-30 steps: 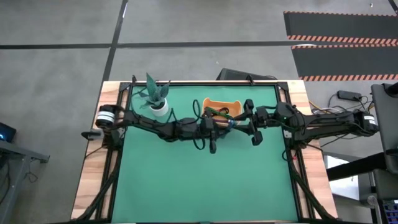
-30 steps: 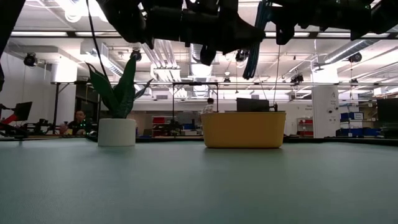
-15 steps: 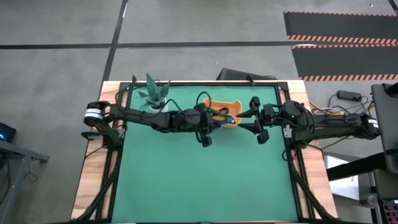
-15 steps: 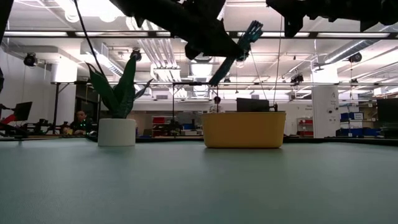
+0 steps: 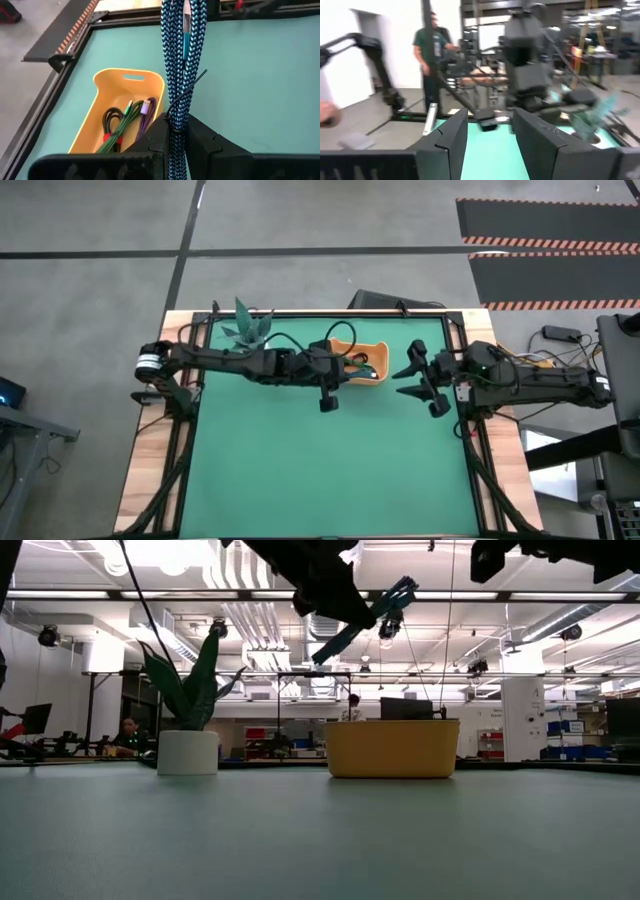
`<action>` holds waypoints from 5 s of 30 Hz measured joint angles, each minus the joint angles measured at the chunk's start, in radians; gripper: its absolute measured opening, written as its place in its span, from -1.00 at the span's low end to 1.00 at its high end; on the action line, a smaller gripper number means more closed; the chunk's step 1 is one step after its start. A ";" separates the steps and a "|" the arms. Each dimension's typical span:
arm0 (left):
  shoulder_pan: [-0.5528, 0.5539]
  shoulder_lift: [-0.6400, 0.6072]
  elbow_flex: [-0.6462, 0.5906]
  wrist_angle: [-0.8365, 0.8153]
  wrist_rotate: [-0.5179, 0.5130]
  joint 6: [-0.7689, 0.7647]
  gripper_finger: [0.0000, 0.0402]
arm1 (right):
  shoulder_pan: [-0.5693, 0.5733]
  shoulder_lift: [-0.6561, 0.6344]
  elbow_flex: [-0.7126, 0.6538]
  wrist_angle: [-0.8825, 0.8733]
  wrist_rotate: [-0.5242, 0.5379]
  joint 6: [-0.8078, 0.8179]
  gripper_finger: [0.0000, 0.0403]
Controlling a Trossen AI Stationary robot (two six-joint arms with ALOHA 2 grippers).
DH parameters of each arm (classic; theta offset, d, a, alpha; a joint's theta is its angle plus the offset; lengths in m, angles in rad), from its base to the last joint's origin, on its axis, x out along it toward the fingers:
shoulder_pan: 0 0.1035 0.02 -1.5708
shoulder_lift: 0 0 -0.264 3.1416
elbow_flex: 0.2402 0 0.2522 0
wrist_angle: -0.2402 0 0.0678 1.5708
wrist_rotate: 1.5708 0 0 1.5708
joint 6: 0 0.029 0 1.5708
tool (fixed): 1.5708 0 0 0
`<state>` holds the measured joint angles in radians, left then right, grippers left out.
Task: Pick and place USB-C Cables
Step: Put the blue charger cable into the yellow bin
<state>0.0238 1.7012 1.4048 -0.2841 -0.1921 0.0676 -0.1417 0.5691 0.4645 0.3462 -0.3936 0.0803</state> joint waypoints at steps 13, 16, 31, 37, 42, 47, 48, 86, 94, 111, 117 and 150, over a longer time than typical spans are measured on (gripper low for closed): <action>0.032 0.000 0.018 -0.013 0.000 -0.010 -0.89 | 0.000 -0.042 -0.013 0.002 -0.112 -0.051 -0.29; 0.036 0.001 0.020 0.002 0.000 -0.011 -0.89 | 0.000 -0.042 -0.025 0.003 -0.112 -0.079 -0.31; 0.044 0.129 0.134 0.045 0.005 -0.005 -0.89 | 0.000 -0.071 -0.034 0.000 -0.159 -0.113 -0.32; 0.071 0.171 0.178 0.026 0.007 -0.001 -0.89 | 0.000 -0.104 -0.039 -0.007 -0.218 -0.081 -0.32; 0.112 0.211 0.184 0.016 0.081 0.001 -0.89 | 0.000 -0.125 -0.045 -0.007 -0.237 -0.077 -0.34; 0.156 0.241 0.180 -0.007 0.114 0.047 -0.89 | 0.000 -0.130 -0.046 -0.026 -0.243 -0.073 -0.34; 0.162 0.245 0.180 -0.015 0.115 0.061 -0.89 | 0.000 -0.130 -0.046 -0.030 -0.243 -0.074 -0.34; 0.213 0.291 0.273 -0.045 0.142 0.178 -0.89 | 0.000 -0.128 -0.047 -0.051 -0.233 -0.081 -0.37; 0.213 0.324 0.273 -0.025 0.143 0.177 -0.89 | 0.000 -0.128 -0.047 -0.053 -0.233 -0.081 -0.37; 0.213 0.365 0.272 -0.014 0.143 0.184 -0.89 | 0.000 -0.128 -0.047 -0.078 -0.233 -0.080 -0.37; 0.213 0.365 0.272 -0.016 0.143 0.181 -0.89 | 0.000 -0.128 -0.047 -0.078 -0.233 -0.073 -0.37; 0.213 0.365 0.198 0.041 0.142 0.173 -0.73 | 0.000 -0.128 -0.047 -0.079 -0.233 -0.072 -0.37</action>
<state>0.2363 2.0666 1.6032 -0.2428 -0.0498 0.2409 -0.1417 0.4412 0.4176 0.2676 -0.6270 0.0078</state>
